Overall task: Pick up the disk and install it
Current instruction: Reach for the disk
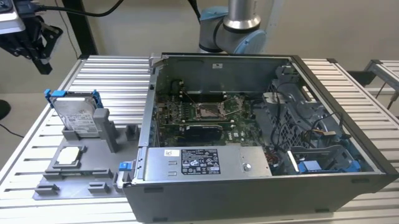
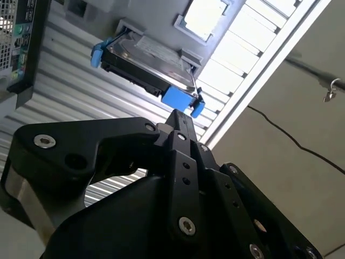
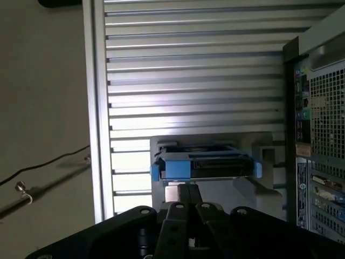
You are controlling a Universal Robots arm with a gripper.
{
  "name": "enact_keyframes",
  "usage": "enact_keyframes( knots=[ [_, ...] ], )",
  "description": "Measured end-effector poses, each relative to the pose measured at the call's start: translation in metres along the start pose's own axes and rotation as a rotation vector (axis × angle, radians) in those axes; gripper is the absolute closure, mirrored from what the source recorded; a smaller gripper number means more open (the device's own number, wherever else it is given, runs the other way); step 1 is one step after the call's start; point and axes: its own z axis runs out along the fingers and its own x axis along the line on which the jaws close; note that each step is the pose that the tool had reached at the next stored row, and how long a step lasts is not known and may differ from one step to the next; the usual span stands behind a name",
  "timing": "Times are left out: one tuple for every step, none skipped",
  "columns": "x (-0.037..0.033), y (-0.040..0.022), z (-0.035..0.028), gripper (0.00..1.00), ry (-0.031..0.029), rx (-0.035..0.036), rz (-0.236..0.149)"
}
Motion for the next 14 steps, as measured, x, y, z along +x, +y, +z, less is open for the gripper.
enact_keyframes(
  knots=[
    [0.0005,0.0,0.0,1.0,0.0004,-0.0001,-0.007],
    [0.001,0.0001,0.0,1.0,0.0008,-0.0002,-0.015],
    [0.0016,0.0002,0.0,1.0,0.0011,-0.0003,-0.022],
    [0.002,0.0002,0.0,1.0,0.0015,-0.0003,-0.028],
    [0.0021,0.0002,0.0,1.0,0.0016,-0.0003,-0.032],
    [0.0021,0.0002,0.0,1.0,0.0017,-0.0003,-0.033],
    [0.0021,0.0002,0.0,1.0,0.0017,-0.0004,-0.034],
    [0.0022,0.0002,0.0,1.0,0.0017,-0.0004,-0.034],
    [0.0022,0.0002,0.0,1.0,0.0017,-0.0004,-0.035],
    [0.0022,0.0002,0.0,1.0,0.0018,-0.0004,-0.036],
    [0.0022,0.0002,0.0,1.0,0.0018,-0.0004,-0.037],
    [0.0022,0.0002,0.0,1.0,0.0019,-0.0004,-0.037],
    [0.0022,0.0002,0.0,1.0,0.0019,-0.0004,-0.038],
    [0.0022,0.0002,0.0,1.0,0.0019,-0.0004,-0.038]
  ],
)
